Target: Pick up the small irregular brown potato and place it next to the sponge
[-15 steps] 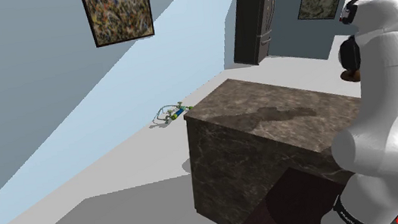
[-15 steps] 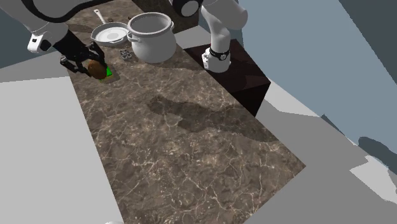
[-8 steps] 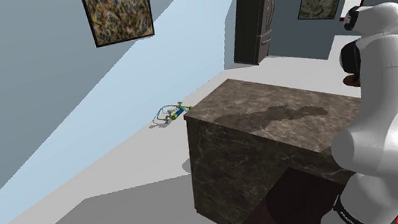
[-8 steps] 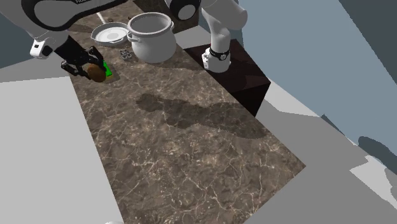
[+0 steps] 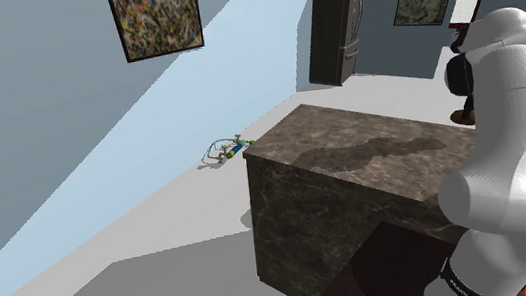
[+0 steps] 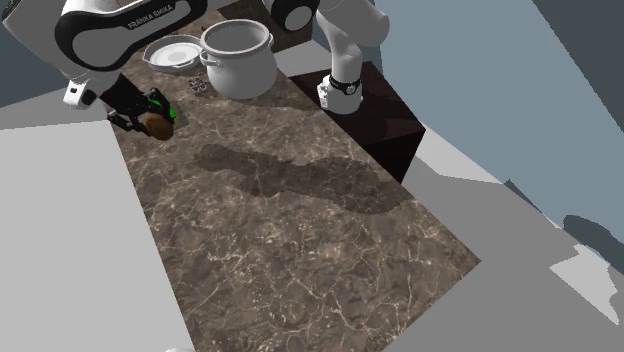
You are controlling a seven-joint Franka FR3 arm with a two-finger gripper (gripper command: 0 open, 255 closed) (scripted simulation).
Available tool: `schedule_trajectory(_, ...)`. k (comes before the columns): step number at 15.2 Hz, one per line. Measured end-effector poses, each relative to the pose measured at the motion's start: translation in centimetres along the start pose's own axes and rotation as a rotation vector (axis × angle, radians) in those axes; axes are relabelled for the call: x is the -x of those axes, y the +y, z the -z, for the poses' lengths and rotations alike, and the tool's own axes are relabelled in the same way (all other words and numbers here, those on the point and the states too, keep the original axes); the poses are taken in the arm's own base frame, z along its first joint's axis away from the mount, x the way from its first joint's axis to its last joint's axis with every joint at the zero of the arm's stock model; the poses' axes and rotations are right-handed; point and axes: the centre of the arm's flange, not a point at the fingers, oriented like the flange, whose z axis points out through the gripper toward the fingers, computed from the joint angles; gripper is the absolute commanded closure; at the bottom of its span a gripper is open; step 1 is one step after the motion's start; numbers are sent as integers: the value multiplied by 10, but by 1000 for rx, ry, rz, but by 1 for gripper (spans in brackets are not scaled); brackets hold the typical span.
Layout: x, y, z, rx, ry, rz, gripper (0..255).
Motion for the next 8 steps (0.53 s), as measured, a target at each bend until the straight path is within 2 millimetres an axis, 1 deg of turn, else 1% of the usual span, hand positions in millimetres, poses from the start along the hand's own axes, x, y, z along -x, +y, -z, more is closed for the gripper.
schedule_trajectory(8, -1, 12, -40, 0, 0, 0, 255)
